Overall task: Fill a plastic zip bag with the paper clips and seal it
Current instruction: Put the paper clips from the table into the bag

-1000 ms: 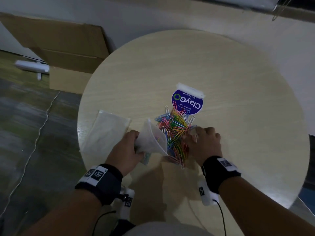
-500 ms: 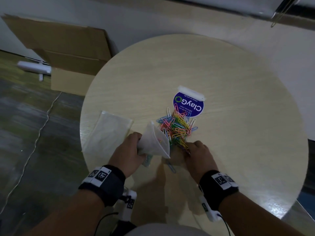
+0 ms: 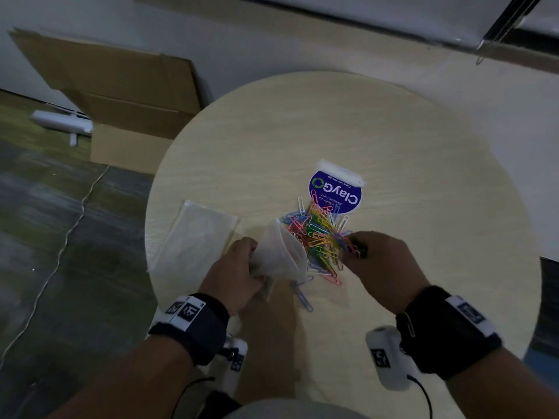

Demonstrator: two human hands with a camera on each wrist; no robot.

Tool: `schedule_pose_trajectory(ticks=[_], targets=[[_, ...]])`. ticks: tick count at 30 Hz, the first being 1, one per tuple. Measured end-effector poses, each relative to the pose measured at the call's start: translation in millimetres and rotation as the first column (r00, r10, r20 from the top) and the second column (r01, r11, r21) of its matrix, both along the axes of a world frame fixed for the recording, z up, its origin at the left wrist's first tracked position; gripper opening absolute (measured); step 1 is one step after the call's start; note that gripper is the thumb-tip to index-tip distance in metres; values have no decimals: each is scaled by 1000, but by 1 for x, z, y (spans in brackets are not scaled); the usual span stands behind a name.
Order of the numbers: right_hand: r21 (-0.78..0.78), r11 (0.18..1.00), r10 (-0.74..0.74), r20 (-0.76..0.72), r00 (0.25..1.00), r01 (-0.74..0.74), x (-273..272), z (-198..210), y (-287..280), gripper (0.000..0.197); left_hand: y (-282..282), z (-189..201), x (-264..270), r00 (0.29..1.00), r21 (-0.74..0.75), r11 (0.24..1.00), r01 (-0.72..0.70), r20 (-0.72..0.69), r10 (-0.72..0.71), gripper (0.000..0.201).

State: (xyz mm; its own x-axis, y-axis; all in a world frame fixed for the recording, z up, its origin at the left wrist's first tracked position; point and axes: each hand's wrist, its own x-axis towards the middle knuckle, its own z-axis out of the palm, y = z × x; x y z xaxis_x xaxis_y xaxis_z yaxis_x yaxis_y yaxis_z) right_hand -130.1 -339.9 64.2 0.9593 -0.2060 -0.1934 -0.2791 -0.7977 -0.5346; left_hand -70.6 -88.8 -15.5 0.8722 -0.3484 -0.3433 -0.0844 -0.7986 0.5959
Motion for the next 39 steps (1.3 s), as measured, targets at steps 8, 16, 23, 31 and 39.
schedule_pose_trajectory(ticks=[8,16,23,31,39], targets=[[34,969,248,-126,961,-246,27,23,36,18,1,-3,-1,1000,6,1000,18,9,-18,45],[-29,956,288,-122,950,-293,42,12,57,23,3,-4,-1,999,-59,998,24,25,-22,47],[187,976,118,-36,992,-109,39,22,45,21,2,-5,0,1000,-51,999,12,28,-10,49],[124,948,-282,-108,953,294,37,-42,-26,19,17,-7,0,996,-64,998,-4,-92,-2,48],[-124,979,146,-141,979,-163,41,-79,11,39,19,-13,1,994,-72,997,14,-107,-22,48]])
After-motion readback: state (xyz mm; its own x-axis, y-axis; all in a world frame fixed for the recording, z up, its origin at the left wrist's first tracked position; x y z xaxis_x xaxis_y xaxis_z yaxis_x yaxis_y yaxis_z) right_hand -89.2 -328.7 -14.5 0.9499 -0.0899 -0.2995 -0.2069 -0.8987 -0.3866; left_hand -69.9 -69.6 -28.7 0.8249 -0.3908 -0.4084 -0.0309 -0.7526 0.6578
